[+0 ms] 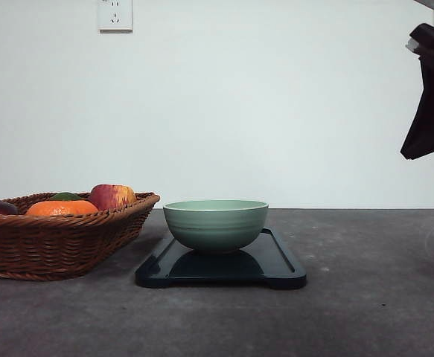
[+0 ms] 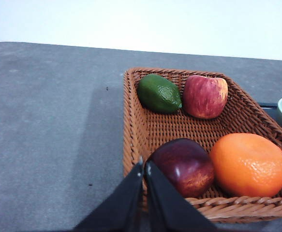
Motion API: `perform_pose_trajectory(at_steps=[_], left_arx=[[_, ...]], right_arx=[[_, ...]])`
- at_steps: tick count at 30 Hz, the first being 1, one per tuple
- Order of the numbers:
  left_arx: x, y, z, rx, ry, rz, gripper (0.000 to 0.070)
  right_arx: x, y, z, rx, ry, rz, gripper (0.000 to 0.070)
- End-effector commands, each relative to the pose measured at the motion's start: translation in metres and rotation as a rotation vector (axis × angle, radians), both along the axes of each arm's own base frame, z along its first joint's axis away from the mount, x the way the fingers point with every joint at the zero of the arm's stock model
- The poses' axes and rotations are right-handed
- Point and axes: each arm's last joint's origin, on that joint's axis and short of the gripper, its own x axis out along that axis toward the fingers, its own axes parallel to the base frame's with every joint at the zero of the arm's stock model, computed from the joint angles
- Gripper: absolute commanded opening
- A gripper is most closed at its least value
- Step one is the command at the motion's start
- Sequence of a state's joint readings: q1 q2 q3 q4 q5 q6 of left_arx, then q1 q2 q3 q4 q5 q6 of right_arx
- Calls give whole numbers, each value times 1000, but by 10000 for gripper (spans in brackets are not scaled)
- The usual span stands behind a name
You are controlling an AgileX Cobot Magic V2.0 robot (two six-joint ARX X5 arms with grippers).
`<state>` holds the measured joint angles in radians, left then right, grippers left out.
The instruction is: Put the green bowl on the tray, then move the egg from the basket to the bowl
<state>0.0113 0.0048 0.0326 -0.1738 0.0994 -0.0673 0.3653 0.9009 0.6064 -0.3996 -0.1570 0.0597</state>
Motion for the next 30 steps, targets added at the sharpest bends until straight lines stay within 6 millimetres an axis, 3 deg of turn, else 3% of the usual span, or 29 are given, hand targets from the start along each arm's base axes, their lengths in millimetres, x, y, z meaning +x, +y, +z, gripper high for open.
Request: perform_pose_trajectory(at_steps=[1,18,25,30], left_arx=[[1,0,-5,10,4,3,0],[1,0,-5,10,4,3,0],[1,0,-5,10,3,3,0],[1,0,-5,10,3,3,0]], right_arx=[[1,1,1,8,-5,0,17],[-1,1,3,4,-17,0,18],[-10,-10,14,-82,-205,-13,18],[-28,-32,-5,-48,-325,-125,18]])
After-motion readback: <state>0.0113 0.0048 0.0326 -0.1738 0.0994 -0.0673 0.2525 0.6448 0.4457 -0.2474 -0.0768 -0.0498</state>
